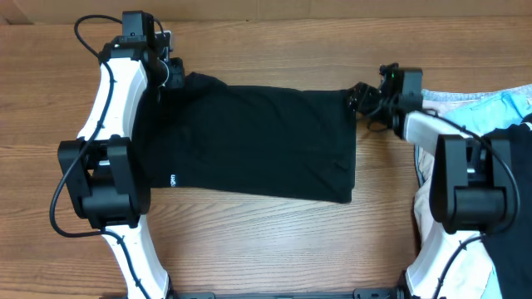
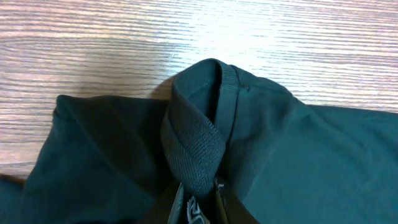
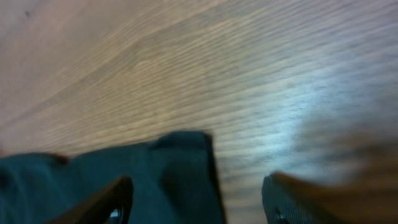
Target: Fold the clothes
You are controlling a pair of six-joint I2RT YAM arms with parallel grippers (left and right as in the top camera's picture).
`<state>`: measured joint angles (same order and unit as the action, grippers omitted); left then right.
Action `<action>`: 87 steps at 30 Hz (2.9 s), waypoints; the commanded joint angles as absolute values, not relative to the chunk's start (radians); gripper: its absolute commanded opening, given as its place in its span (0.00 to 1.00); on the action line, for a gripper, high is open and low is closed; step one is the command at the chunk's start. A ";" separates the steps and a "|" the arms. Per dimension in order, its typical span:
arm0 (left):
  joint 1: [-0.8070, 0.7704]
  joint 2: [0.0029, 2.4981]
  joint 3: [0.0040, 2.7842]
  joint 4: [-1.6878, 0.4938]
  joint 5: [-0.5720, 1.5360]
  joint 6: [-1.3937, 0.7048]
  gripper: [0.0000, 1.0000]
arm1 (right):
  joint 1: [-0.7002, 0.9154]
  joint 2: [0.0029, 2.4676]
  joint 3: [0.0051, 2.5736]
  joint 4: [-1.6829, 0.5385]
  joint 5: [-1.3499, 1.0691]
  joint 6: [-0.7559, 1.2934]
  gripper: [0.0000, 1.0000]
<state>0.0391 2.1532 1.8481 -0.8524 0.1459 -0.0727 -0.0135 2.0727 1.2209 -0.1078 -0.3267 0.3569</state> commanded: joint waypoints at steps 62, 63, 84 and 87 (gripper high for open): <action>0.039 2.106 1.682 -0.640 0.078 -0.023 0.64 | -0.045 2.077 1.527 -0.548 -0.518 0.208 0.09; 0.039 2.106 1.673 -0.634 0.078 -0.023 0.63 | -0.045 2.077 1.527 -0.549 -0.518 0.208 0.09; 0.036 2.106 1.613 -0.558 0.055 -0.032 0.44 | -0.046 2.077 1.527 -0.559 -0.517 0.204 0.09; 0.036 2.106 1.579 -0.523 0.072 -0.034 0.37 | -0.046 2.077 1.527 -0.555 -0.517 0.204 0.09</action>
<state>0.0406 2.1372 1.6115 -0.5430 0.0631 -0.0288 -0.0448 2.1162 1.5024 -0.5625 -0.5102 0.2115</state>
